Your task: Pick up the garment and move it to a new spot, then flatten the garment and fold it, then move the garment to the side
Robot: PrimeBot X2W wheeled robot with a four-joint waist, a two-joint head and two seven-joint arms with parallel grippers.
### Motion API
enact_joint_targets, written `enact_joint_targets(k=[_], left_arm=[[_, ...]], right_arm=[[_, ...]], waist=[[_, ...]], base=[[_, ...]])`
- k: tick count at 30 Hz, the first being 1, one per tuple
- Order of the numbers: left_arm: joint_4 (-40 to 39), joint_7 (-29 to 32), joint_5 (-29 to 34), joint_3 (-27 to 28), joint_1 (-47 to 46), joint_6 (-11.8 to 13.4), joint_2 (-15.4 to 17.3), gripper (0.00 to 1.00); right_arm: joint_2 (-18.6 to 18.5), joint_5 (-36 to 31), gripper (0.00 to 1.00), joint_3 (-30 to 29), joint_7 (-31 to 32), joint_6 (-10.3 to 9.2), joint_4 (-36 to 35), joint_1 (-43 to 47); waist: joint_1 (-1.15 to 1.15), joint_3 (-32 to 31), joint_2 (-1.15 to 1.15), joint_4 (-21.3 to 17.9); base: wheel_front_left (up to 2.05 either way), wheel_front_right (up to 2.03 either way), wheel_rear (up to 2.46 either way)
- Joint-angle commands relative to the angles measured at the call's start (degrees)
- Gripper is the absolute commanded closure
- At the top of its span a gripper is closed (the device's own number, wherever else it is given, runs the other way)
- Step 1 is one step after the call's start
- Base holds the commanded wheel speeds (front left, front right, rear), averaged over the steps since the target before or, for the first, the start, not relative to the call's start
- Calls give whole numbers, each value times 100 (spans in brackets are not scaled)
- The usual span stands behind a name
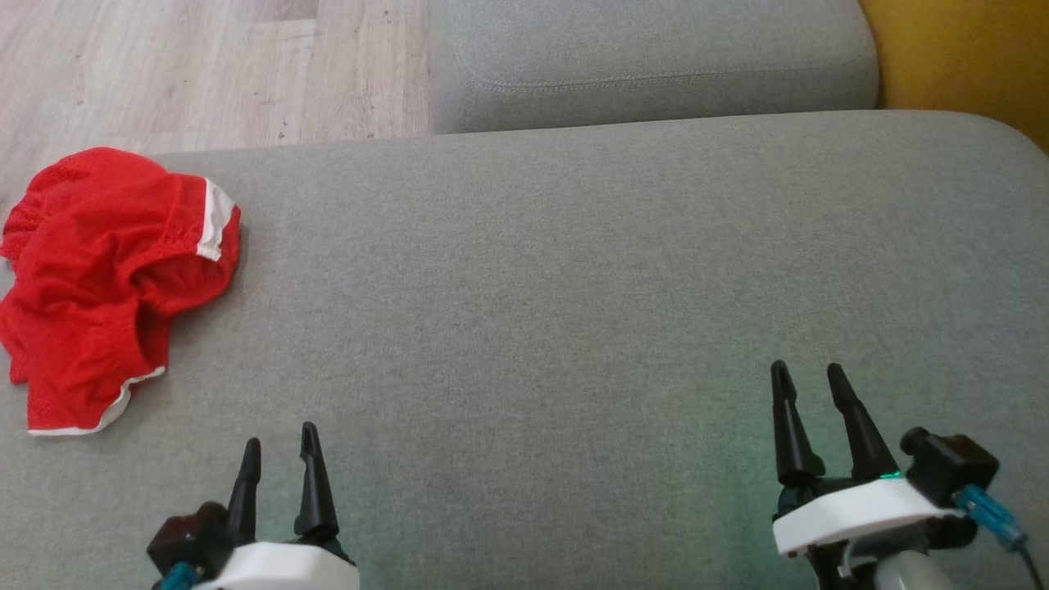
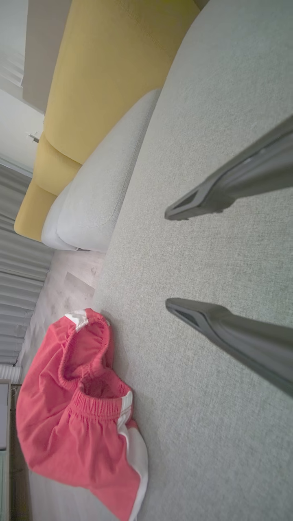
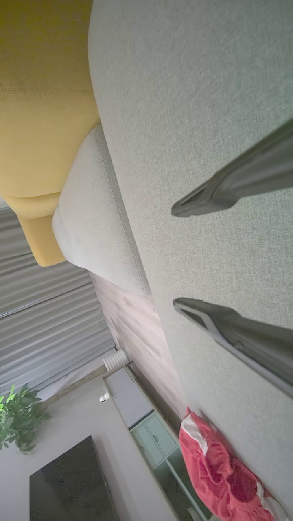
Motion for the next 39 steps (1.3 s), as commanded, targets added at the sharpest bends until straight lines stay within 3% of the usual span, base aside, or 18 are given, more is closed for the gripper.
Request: enact_joint_targets(k=[1, 26, 39], left_arm=[[-163, -82, 159, 74, -126, 53, 73, 0], [121, -515, 1637, -39, -107, 310, 139, 0], [206, -492, 1541, -55, -101, 343, 153, 0]], right_arm=[[-78, -162, 0, 158, -87, 57, -160, -82], [-105, -1950, 0, 447, -525, 77, 4, -121], [-106, -1958, 0, 401, -534, 77, 30, -86]], waist=[[0, 2, 0, 1], [0, -15, 0, 14], [0, -48, 0, 23]], base=[[0, 0, 0], [0, 0, 0], [0, 0, 0]])
